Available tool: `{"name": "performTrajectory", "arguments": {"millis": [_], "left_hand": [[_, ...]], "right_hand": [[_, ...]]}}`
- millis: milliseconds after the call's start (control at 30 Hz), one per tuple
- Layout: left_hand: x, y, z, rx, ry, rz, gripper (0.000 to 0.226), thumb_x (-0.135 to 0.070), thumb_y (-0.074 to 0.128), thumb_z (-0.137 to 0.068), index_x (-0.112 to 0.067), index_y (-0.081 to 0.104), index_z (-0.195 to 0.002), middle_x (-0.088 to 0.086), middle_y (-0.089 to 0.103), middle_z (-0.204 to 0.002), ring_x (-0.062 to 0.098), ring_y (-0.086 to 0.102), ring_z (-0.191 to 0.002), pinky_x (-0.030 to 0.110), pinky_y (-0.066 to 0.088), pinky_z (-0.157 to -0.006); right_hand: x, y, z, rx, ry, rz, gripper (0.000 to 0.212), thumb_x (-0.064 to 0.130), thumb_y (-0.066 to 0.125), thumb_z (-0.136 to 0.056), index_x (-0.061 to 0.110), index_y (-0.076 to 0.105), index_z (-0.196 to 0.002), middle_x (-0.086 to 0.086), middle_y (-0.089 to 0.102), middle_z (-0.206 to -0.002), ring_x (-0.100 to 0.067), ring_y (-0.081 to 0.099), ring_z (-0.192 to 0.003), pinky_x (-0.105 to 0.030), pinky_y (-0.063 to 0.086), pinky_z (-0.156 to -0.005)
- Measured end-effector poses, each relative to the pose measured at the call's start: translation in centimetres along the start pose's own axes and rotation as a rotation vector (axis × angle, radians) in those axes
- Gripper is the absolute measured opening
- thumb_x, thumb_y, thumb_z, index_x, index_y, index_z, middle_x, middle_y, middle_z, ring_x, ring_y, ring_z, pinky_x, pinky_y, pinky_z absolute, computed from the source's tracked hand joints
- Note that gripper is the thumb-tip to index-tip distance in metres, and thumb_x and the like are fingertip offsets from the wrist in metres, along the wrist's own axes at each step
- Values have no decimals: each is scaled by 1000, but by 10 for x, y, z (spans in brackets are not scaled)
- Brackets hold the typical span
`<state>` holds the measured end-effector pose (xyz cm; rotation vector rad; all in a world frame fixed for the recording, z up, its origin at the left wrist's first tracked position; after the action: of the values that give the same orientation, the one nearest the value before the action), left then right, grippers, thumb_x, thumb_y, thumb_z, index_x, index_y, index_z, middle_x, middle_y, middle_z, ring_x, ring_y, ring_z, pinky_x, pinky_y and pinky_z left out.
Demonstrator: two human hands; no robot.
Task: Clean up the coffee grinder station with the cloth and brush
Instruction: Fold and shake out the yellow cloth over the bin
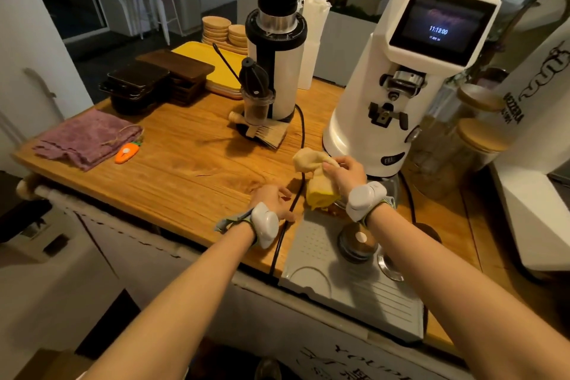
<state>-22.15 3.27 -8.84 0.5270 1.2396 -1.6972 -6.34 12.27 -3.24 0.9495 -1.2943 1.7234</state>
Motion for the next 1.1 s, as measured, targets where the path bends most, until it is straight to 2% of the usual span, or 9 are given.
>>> {"name": "performTrajectory", "arguments": {"millis": [133,200,333,400,500,633,767,867,1100], "left_hand": [[6,-20,-5,-81,1,19,44,-7,76,-69,-11,59,-109,2,60,-83,18,60,-79,35,57,-81],[13,-37,-6,-123,-36,69,41,-6,74,-71,-13,59,-109,-1,56,-80,16,58,-77,32,55,-76],[30,-66,-8,-145,-92,130,31,-5,69,-76,-15,58,-102,-5,51,-65,8,52,-60,18,44,-53],[39,-78,-8,-161,-110,130,27,-7,69,-77,-15,58,-100,-5,53,-62,5,50,-56,14,40,-43],[50,-89,-10,-221,-118,102,30,-8,71,-74,-12,63,-102,-5,52,-65,10,53,-63,18,44,-52],[53,-96,-17,-297,-106,19,27,-16,75,-70,-13,64,-94,1,59,-75,18,57,-76,35,55,-78],[41,-108,-22,-407,-62,-55,21,-21,75,-70,-15,67,-88,0,61,-68,17,58,-70,32,53,-68],[37,-108,-34,-370,-58,-57,13,-17,74,-70,-19,67,-81,-4,60,-63,16,59,-68,30,51,-64],[43,-111,-45,-315,-63,53,16,-11,79,-71,-10,75,-86,8,67,-77,20,61,-70,38,59,-76]], "right_hand": [[2,1,-10,-6,13,-15,33,26,62,-87,12,55,-117,-14,59,-119,-31,58,-110,-48,47,-99],[6,4,-17,-23,11,-19,30,25,61,-88,12,54,-115,-14,60,-119,-29,58,-108,-45,48,-98],[14,17,-26,-34,7,-7,22,23,63,-87,14,56,-106,-15,61,-119,-27,58,-105,-42,50,-95],[14,36,-30,50,13,20,26,20,68,-82,15,55,-105,-15,59,-120,-26,58,-104,-40,50,-93],[9,62,-31,182,44,219,51,15,73,-76,14,53,-122,-14,57,-123,-31,57,-112,-45,51,-96],[10,70,-43,186,17,422,51,21,74,-76,17,55,-123,-11,58,-125,-29,57,-114,-40,50,-95],[6,65,-61,84,32,437,50,21,75,-74,20,58,-122,-10,64,-116,-28,60,-107,-40,52,-93],[5,66,-79,62,46,432,51,24,75,-73,20,60,-122,-10,65,-117,-29,60,-108,-42,51,-94],[8,69,-116,93,64,408,59,30,76,-73,20,56,-127,-9,64,-118,-26,59,-101,-33,49,-81]]}}
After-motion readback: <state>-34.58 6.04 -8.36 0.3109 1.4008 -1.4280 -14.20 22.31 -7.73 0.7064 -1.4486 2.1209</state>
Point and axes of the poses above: each hand's wrist, its own z-axis away from the middle knuckle, its own y-axis out of the palm, x = y × z, the point moved 9 cm from there along -z, towards the middle knuckle
